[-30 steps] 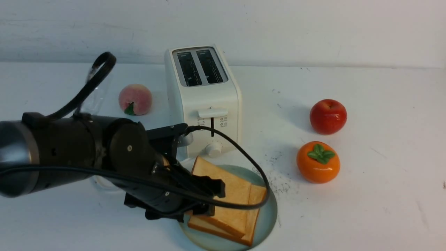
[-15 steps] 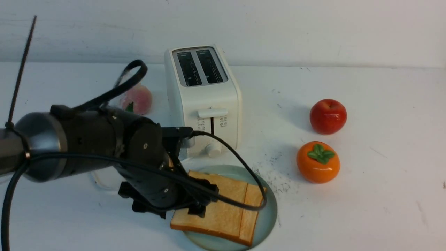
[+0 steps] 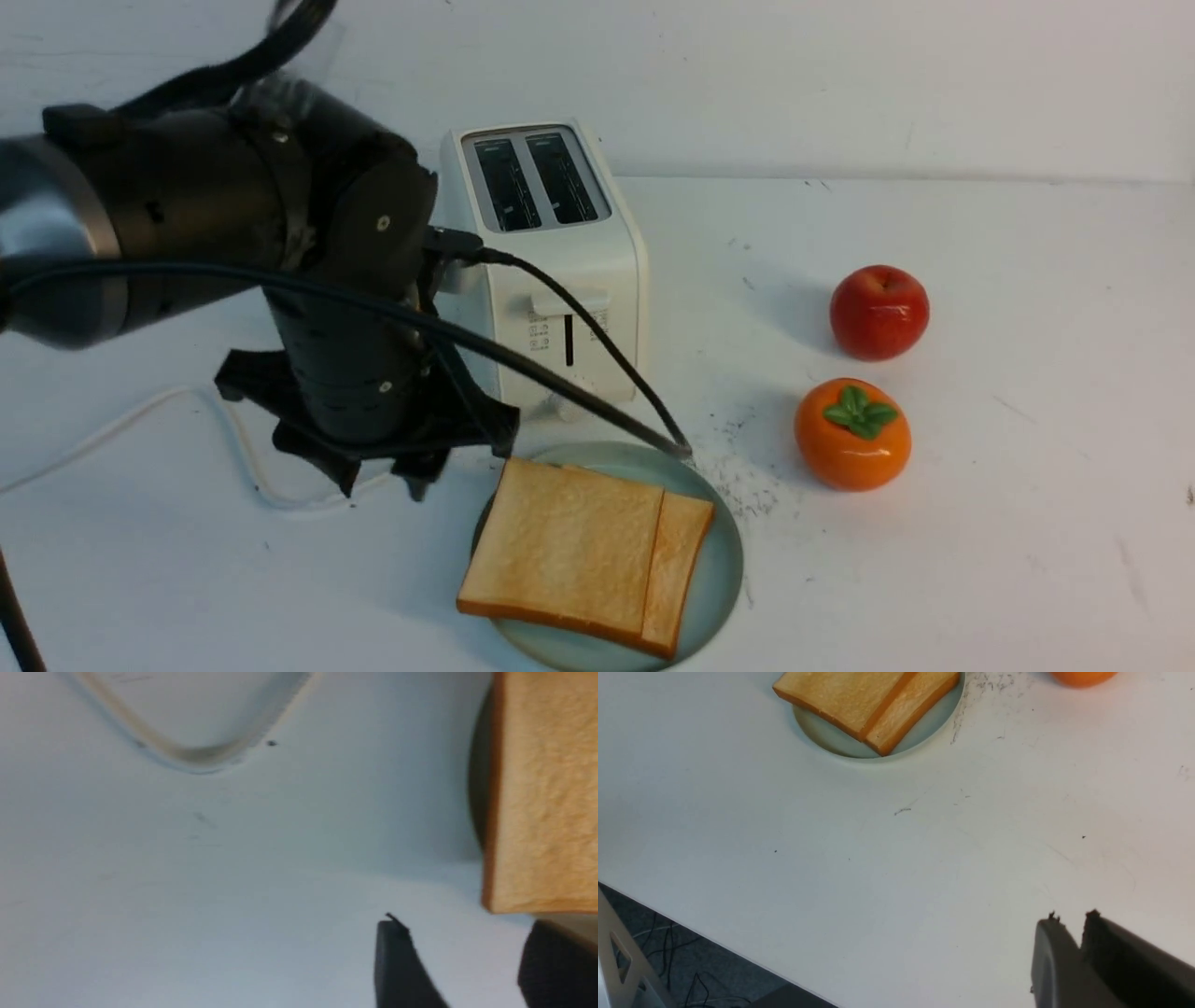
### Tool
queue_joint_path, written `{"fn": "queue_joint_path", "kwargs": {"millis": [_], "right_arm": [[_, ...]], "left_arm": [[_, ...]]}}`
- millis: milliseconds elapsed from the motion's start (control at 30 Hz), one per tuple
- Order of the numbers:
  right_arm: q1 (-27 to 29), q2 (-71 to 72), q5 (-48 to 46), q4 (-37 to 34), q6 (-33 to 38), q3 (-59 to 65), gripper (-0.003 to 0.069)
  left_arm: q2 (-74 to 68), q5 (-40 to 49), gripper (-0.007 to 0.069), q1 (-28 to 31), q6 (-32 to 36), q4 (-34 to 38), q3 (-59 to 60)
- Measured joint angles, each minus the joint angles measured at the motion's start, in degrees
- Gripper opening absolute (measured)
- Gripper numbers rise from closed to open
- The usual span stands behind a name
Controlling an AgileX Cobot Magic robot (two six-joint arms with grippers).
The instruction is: Take toasted bread from bread machine on white table place on plate.
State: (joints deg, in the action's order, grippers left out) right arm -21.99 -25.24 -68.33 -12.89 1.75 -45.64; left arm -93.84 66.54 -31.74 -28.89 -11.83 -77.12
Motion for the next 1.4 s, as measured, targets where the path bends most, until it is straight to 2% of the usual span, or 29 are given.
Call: {"fn": "queue_joint_path", "kwargs": {"millis": [33,67,100,133,200,333,500,700,900,1400], "right_arm": [[0.0,0.0,0.0,0.0,0.0,0.0,0.0090],[0.0,0.0,0.2,0.0,0.0,0.0,0.0090],[0.0,0.0,0.8,0.0,-0.1,0.0,0.0087],[0.0,0.0,1.8,0.0,-0.1,0.0,0.0082],[0.0,0.0,4.5,0.1,-0.2,0.0,0.0053],[0.0,0.0,10.0,0.6,-0.2,0.0,-0.0012],[0.0,0.0,17.4,2.2,-0.2,0.3,-0.0018],[0.0,-0.1,38.3,10.0,-0.2,11.1,-0.0011],[0.0,-0.1,51.6,10.6,-0.2,21.9,-0.0008],[0.0,-0.1,51.6,10.8,-0.2,34.8,0.0001]], "left_arm": [[0.0,1.3,0.0214,0.0,0.0,-0.8,-0.8],[0.1,2.6,0.0113,0.0,0.0,-1.3,-1.8],[0.1,3.0,0.0059,0.0,0.0,-1.4,-2.5],[0.1,3.1,0.0017,0.0,0.0,-1.5,-3.0],[0.1,3.4,-0.0014,0.0,0.0,-1.4,-3.9],[0.1,3.5,-0.0014,0.0,0.0,0.0,-4.1],[0.1,3.7,-0.0014,0.0,1.8,1.9,-4.1],[0.1,3.7,-0.0014,0.0,4.2,4.1,-4.1],[0.1,2.3,-0.0014,0.0,4.3,4.9,-4.1],[0.1,-1.3,-0.0014,0.0,4.3,5.2,-4.1]]}}
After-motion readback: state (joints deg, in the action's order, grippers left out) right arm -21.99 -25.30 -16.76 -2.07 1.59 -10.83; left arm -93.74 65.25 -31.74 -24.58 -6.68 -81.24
